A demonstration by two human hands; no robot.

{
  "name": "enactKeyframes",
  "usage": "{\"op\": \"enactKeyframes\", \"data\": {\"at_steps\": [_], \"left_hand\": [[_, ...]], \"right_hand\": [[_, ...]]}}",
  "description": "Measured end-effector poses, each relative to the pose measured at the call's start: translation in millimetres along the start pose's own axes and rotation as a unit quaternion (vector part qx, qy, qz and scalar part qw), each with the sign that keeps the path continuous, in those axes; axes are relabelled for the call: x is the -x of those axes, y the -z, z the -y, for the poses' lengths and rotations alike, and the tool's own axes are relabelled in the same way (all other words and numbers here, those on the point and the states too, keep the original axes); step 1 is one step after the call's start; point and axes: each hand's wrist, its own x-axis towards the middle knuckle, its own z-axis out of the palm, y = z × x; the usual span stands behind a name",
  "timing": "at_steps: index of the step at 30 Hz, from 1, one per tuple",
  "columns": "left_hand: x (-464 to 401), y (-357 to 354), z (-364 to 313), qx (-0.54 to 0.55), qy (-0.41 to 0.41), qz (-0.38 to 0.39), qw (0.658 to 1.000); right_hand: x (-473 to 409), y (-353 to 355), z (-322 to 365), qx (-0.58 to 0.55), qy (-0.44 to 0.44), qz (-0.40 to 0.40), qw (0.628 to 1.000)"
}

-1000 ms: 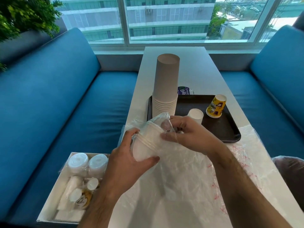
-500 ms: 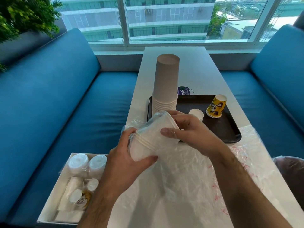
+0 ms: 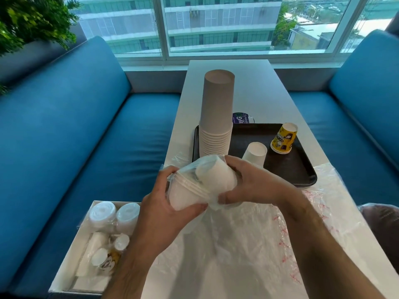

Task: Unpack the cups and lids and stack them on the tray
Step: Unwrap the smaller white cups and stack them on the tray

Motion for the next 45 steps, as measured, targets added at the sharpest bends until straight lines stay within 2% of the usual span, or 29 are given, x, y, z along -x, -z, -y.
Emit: {"op": "enactKeyframes", "data": {"at_steps": [8,13,17,21,24,28,45], "left_hand": [[-3.0,4.5,-2.7,0.044,-0.011,-0.016,0.999],[-2.6,4.8,-0.3,0.060,-0.006,-0.018,0.998],[-1.7,2.7,0.6,0.058,-0.003,-0.009,0.998],[-2.3,1.8,-0.3,0.057,-0.002,-0.003,0.998],[-3.6,1.8,-2.0,0.055,0.000,-0.002,0.998],[-4.1,2.3,-2.1,0.052,0.003,-0.004,0.999],[-6.6,2.4,7.7,0.046,0.003,-0.007,0.999]], "right_hand": [[-2.2,-6.2,-8.4,-0.005,-0.008,-0.033,0.999],[-4.6,6.3,-21.0,0.004,-0.002,-0.147,0.989],[-6.3,23.3,-31.5,0.010,0.043,-0.275,0.960],[-15.4,40.8,-40.8,-0.064,0.068,-0.344,0.934],[-23.8,51.3,-46.0,-0.093,0.102,-0.360,0.922],[-37.9,57.4,-59.8,-0.078,0.101,-0.389,0.912],[-58.9,25.1,-113.0,-0.038,-0.028,-0.372,0.927]]}}
